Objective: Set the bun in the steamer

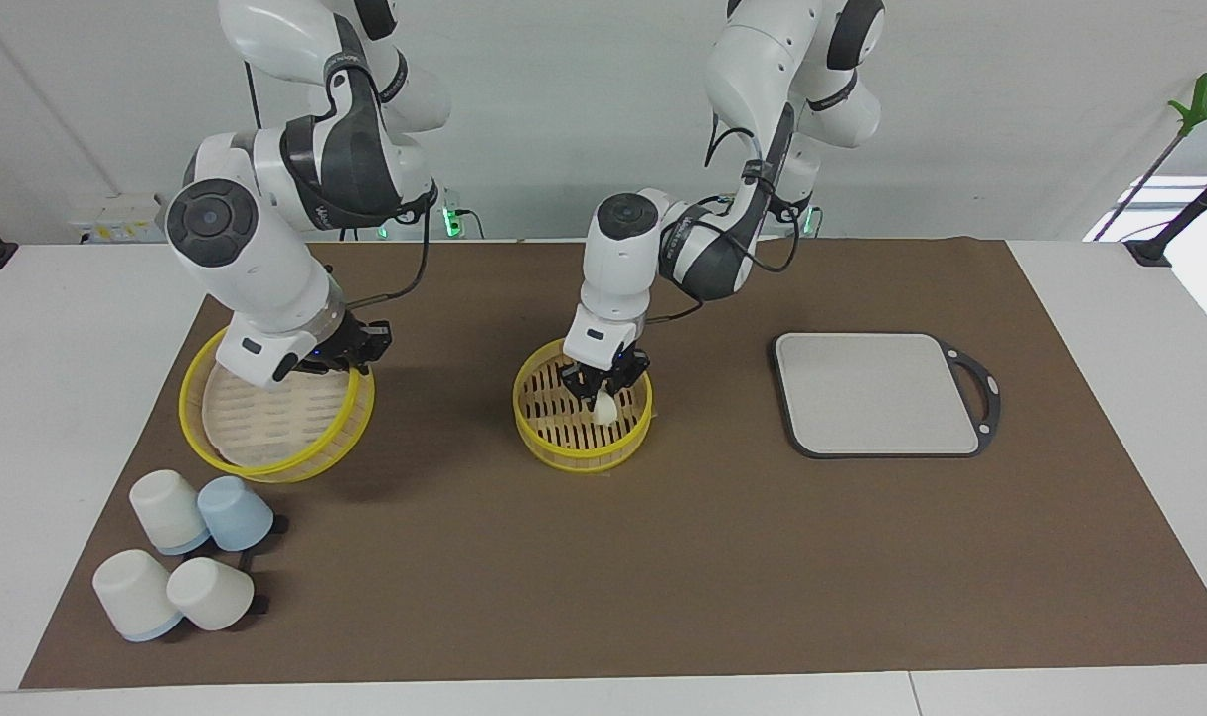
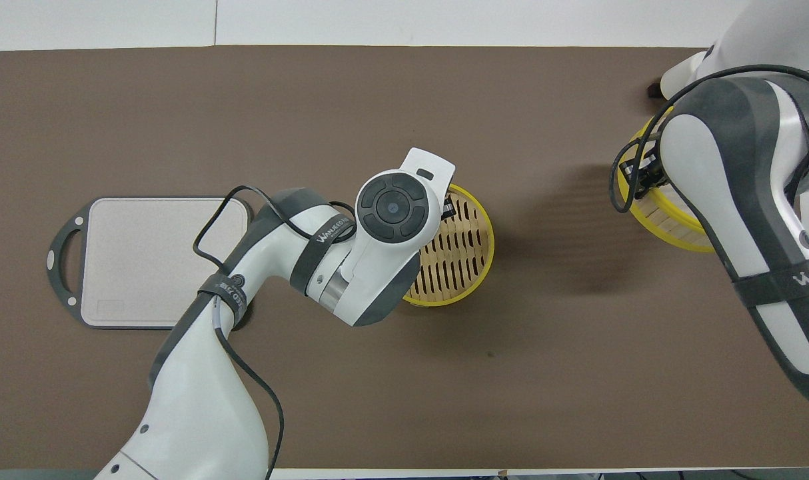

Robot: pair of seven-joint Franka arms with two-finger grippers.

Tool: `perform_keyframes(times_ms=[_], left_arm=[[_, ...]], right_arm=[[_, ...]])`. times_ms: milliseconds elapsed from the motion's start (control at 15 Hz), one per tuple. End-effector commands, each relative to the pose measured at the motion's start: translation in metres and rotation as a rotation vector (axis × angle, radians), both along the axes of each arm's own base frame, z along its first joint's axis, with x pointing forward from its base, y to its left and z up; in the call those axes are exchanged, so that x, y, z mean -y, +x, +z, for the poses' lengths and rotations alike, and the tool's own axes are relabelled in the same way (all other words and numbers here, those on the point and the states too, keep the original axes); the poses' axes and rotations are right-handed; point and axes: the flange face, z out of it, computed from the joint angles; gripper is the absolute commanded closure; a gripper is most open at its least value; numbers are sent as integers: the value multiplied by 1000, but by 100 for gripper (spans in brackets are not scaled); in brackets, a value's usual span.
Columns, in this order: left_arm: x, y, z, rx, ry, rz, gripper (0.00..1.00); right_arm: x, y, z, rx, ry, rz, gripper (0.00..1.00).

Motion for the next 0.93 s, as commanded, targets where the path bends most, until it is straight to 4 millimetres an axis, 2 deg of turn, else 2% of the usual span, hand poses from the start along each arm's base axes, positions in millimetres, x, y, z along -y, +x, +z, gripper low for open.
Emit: perform_keyframes(times_ms=[0, 67, 133, 200, 267, 400, 600, 667, 733, 867], left_arm=[[-9, -6, -11, 29, 17, 3, 71], [-9, -7, -12, 26, 19, 1, 66], [-9, -7, -11, 26, 19, 1, 53], [-9, -7, -9, 26, 19, 2, 21], [-9, -6, -9, 23, 23, 3, 0], [-13, -4, -2, 23, 25, 7, 0], [-33, -2, 43, 18, 34, 18, 0], [-52, 6, 60, 13, 39, 44, 0], [-73, 12, 84, 6, 46, 53, 0], [-124, 23, 128, -17, 69, 40, 0]], right_arm=[[-1, -10, 6, 2, 10, 12, 100], [-1, -10, 6, 2, 10, 12, 100], [-1, -10, 6, 2, 10, 14, 100], [-1, -10, 6, 2, 10, 14, 100], [-1, -10, 6, 2, 10, 12, 100], [-3, -10, 6, 2, 10, 14, 100], [-14, -9, 9, 23, 10, 4, 100], [-23, -8, 10, 35, 12, -13, 100], [-39, -6, 13, 67, 34, -37, 100], [-90, -7, 17, 125, 62, -77, 100]])
